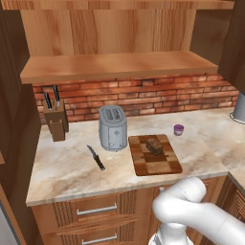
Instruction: Pick the bread, place it on the cutting board, pick the jam, place it on the counter, and close the cabinet.
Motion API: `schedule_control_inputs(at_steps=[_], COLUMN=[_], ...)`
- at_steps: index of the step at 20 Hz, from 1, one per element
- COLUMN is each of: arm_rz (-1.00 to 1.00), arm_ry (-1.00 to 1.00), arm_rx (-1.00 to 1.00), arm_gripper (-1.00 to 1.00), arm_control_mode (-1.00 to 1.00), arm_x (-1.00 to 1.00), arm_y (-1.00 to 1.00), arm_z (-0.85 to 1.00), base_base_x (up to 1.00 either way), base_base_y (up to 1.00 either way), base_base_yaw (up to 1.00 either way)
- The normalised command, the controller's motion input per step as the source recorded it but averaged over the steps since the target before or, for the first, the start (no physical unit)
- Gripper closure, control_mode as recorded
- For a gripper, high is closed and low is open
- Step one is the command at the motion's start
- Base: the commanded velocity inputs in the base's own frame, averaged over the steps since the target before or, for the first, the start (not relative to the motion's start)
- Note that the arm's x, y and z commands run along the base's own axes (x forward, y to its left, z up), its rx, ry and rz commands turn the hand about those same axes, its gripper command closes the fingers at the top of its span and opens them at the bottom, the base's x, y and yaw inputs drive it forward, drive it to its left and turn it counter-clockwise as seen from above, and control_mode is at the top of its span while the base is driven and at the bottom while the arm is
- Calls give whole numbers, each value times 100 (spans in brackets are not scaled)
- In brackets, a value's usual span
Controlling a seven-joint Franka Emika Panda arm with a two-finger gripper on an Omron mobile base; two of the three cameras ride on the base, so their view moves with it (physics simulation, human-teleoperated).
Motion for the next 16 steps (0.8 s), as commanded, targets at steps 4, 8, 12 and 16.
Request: schedule_control_inputs(at_steps=[4,8,12,16], arm_rz=[0,0,0,0], arm_ry=[0,0,0,1], arm_rx=[0,0,0,0], arm_gripper=[-100,-100,-100,-100], arm_control_mode=[-100,-100,-100,-100], arm_x=[-19,-18,-14,-2], arm_y=[13,11,19,25], arm_z=[18,25,21,11], base_base_x=[0,0,0,0], base_base_y=[0,0,0,0], base_base_yaw=[0,0,0,0])
